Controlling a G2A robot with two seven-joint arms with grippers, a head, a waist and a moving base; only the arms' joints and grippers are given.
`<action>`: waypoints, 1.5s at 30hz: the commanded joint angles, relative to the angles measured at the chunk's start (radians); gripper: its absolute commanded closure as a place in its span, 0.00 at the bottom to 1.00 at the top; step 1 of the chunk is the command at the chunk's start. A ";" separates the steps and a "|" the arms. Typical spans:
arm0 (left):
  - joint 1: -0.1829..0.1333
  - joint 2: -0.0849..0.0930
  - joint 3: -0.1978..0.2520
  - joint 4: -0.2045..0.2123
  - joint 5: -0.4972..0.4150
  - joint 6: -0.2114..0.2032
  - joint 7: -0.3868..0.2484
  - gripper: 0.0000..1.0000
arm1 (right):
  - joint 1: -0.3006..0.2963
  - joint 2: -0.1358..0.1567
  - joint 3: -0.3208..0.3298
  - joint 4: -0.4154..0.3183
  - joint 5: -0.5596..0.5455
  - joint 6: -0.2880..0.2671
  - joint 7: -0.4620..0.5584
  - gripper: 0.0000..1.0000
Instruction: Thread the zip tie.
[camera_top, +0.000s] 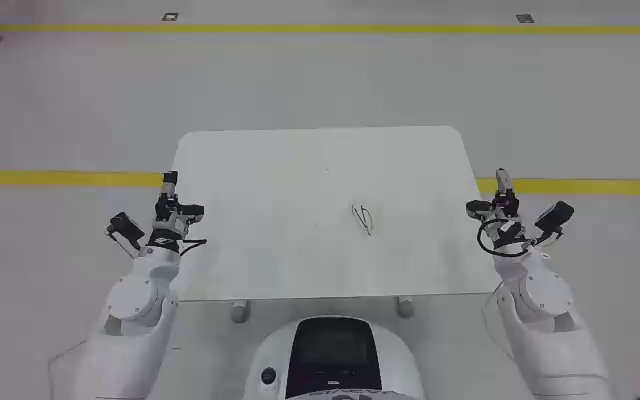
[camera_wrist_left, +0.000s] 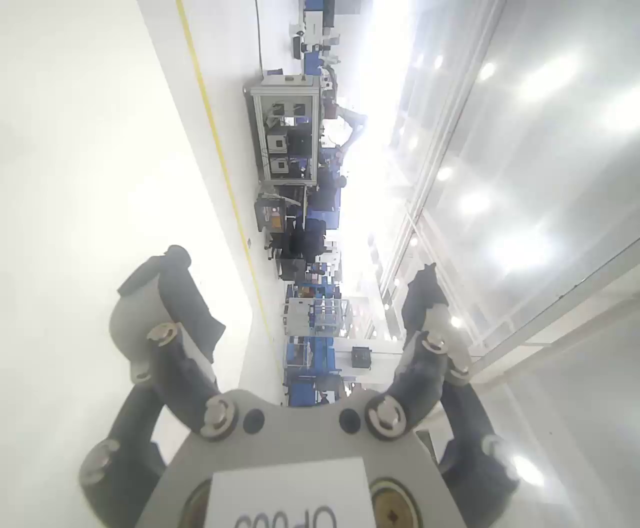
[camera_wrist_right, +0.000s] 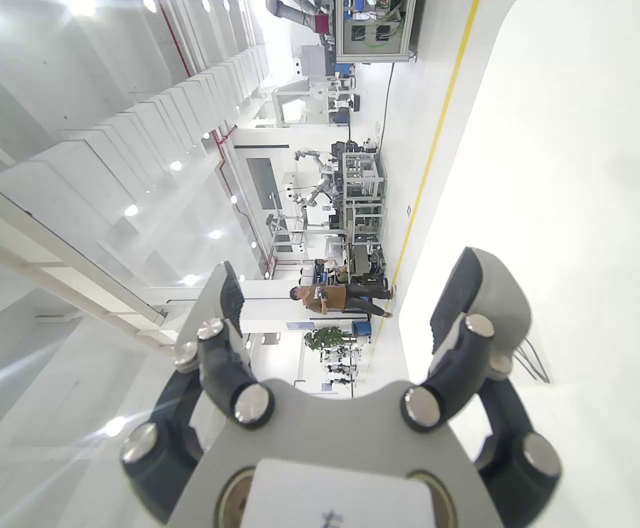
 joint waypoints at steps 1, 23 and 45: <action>0.000 0.000 0.000 0.000 0.000 0.000 0.000 0.22 | 0.000 0.000 0.000 0.000 0.000 0.000 0.000 0.00; 0.000 0.000 0.000 0.000 0.000 0.000 0.000 0.00 | 0.282 0.004 -0.170 0.122 -0.275 0.153 0.264 0.00; 0.000 0.000 0.000 0.000 0.000 0.000 0.000 0.00 | 0.530 0.011 -0.279 0.296 -0.471 0.146 0.557 0.00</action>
